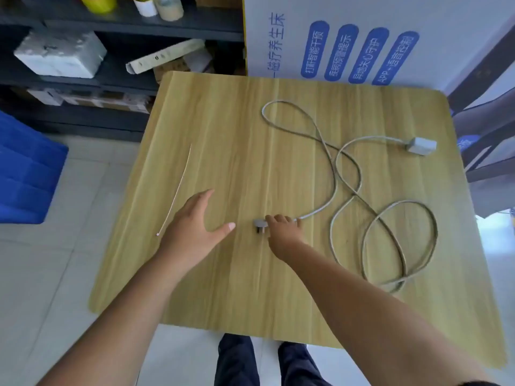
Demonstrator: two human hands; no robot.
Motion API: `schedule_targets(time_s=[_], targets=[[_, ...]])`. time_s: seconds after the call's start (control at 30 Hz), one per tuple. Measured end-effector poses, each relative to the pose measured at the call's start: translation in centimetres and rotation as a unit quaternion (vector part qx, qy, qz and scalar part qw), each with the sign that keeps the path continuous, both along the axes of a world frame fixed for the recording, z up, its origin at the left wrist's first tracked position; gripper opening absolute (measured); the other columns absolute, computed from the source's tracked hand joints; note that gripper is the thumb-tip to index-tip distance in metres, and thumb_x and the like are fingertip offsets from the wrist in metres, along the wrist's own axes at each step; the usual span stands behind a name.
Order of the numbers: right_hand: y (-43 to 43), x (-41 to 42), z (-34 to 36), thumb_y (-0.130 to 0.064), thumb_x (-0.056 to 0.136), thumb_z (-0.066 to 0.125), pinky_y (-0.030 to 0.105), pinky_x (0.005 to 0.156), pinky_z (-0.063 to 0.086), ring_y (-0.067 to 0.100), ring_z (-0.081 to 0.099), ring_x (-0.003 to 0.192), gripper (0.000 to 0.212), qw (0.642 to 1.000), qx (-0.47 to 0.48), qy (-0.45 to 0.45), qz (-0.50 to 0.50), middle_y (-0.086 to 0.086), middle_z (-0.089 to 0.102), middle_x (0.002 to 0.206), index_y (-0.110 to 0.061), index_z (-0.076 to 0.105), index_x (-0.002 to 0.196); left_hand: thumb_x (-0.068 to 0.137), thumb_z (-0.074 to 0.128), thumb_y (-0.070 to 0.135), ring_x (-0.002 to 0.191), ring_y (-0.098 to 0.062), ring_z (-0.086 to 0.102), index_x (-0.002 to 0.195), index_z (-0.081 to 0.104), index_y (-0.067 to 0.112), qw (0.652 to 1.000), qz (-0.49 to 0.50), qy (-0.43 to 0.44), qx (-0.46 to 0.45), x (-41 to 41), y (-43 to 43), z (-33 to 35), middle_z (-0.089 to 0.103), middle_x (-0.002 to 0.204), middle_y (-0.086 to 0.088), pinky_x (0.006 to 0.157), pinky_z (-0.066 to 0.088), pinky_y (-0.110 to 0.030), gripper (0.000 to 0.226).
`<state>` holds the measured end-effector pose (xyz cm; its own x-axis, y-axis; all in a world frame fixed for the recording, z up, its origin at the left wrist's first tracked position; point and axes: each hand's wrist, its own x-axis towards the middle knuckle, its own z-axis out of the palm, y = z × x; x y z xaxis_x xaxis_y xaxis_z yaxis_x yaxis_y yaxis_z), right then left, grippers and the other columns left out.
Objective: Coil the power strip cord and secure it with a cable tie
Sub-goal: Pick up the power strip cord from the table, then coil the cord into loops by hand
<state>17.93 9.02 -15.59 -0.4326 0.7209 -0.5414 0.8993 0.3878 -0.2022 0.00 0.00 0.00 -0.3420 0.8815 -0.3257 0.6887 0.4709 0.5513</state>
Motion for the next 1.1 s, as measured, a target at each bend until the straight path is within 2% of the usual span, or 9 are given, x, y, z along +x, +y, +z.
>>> schedule_targets(time_s=[0.07,0.17,0.3,0.5,0.63,0.73,0.87,1.0,1.1], targets=[[-0.2,-0.2,-0.2,-0.01,0.088,0.051,0.051,0.114,0.023,0.032,0.048,0.125,0.046,0.999,0.027,-0.02,0.019,0.009,0.055,0.129,-0.02,0.044,0.132,0.083,0.066,0.05,0.139,-0.014,0.038,0.149,0.03,0.03,1.0,-0.003,0.007,-0.001,-1.0,0.3,-0.1,0.033,0.155,0.012,0.104,0.037,-0.032,0.078],[-0.2,-0.2,0.0,-0.018,0.094,0.049,0.04,0.093,0.04,0.032,0.057,0.109,0.024,0.999,0.034,0.006,0.027,0.009,0.059,0.114,-0.017,0.054,0.118,0.083,0.065,0.053,0.138,-0.013,0.039,0.148,0.032,0.032,1.0,-0.009,0.003,-0.023,-2.2,0.6,-0.1,0.033,0.155,0.014,0.105,0.039,-0.036,0.076],[1.4,-1.1,4.8,-0.031,0.101,0.041,0.039,0.066,0.04,0.034,0.06,0.081,0.021,0.987,0.031,0.139,-0.069,0.009,0.063,0.094,-0.012,0.048,0.105,0.084,0.061,0.055,0.14,-0.013,0.037,0.149,0.029,0.033,0.999,-0.033,-0.007,-0.031,-2.6,1.8,1.5,0.03,0.156,0.015,0.105,0.04,-0.037,0.075],[4.2,-1.2,18.0,-0.028,0.1,0.043,0.034,0.053,0.033,0.016,0.043,0.054,0.01,0.902,0.029,0.369,-0.221,-0.002,0.049,0.066,-0.019,0.046,0.096,0.087,0.058,0.055,0.133,-0.016,0.047,0.145,0.041,0.029,0.996,-0.081,-0.015,-0.028,-0.8,4.9,5.1,0.046,0.149,0.01,0.103,0.043,-0.034,0.066],[5.2,-0.2,27.5,-0.028,0.1,0.042,0.026,0.057,0.037,0.003,0.04,0.053,0.019,0.846,0.079,0.469,-0.242,-0.009,0.047,0.065,-0.015,0.052,0.091,0.087,0.062,0.051,0.112,-0.012,0.061,0.134,0.057,0.019,0.975,-0.082,-0.198,-0.055,1.3,7.5,7.3,0.063,0.131,0.003,0.083,0.047,-0.023,0.057],[4.8,0.6,34.1,-0.024,0.098,0.043,0.031,0.06,0.038,0.009,0.042,0.057,0.024,0.799,0.082,0.54,-0.249,-0.013,0.052,0.059,-0.009,0.056,0.084,0.085,0.047,0.069,0.104,-0.019,0.069,0.12,0.065,0.018,0.893,0.017,-0.437,-0.105,3.2,8.9,9.9,0.071,0.12,0.0,0.082,0.048,-0.032,0.065],[3.1,1.7,41.1,-0.03,0.094,0.047,0.035,0.053,0.032,0.015,0.033,0.05,0.031,0.732,0.083,0.627,-0.252,-0.007,0.04,0.05,-0.01,0.051,0.07,0.096,0.035,0.061,0.107,-0.034,0.065,0.127,0.055,-0.001,0.72,0.072,-0.684,-0.098,5.9,11.2,13.6,0.065,0.128,-0.021,0.087,0.05,-0.046,0.072],[0.7,3.5,44.9,-0.021,0.101,0.046,0.024,0.042,0.029,0.011,0.029,0.04,0.029,0.662,0.03,0.696,-0.275,-0.008,0.036,0.045,-0.011,0.052,0.074,0.099,0.049,0.036,0.081,-0.036,0.07,0.126,0.042,-0.01,0.615,0.14,-0.775,-0.037,8.1,13.4,16.3,0.069,0.093,-0.03,0.089,0.053,-0.046,0.054],[-1.2,5.8,46.8,-0.019,0.101,0.045,0.021,0.04,0.024,0.009,0.024,0.04,0.028,0.632,-0.013,0.726,-0.271,-0.008,0.032,0.046,-0.01,0.049,0.075,0.101,0.044,0.012,0.059,-0.033,0.071,0.131,0.037,-0.004,0.577,0.261,-0.773,0.031,8.0,15.3,16.2,0.062,0.089,-0.027,0.062,0.06,-0.047,0.034]])
